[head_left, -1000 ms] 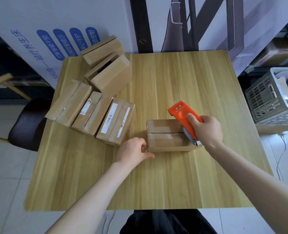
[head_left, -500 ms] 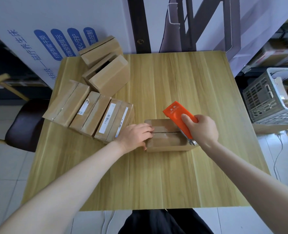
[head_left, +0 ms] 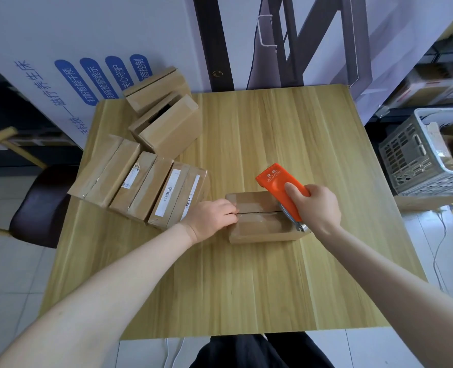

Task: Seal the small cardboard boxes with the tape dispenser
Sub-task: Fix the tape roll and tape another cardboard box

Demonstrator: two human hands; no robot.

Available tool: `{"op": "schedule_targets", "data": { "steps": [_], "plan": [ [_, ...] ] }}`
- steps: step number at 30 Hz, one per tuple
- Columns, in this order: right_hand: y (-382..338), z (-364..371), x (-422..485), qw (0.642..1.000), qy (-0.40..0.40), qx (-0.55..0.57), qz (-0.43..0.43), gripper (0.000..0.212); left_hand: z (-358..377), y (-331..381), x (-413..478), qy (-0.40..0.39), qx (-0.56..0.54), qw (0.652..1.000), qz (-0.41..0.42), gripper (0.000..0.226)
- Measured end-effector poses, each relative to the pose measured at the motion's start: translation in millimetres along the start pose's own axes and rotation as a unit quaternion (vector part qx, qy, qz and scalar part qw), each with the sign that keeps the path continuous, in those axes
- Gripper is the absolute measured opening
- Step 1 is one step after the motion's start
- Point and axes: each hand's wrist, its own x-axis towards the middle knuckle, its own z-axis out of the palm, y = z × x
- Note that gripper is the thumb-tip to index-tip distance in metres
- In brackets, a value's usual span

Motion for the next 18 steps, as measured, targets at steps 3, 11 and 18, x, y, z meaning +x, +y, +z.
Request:
{"op": "schedule_targets", "data": {
  "steps": [3, 11, 18],
  "plan": [
    [6, -4, 1, 0.998, -0.02, 0.056, 0.006, 0.049, -3, -6, 11, 0.03, 0.01, 0.999, 0.013, 0.037],
    [22, -33, 2, 0.966, 0.03, 0.252, 0.059, 0.057, 39, 47, 84, -0.17, -0.004, 0.944, -0.283, 0.074],
    [37, -57, -6, 0.972, -0.026, 0.233, -0.006, 0.037, 32, 56, 16, -0.125, 0.004, 0.84, -0.527, 0.079]
  ]
}}
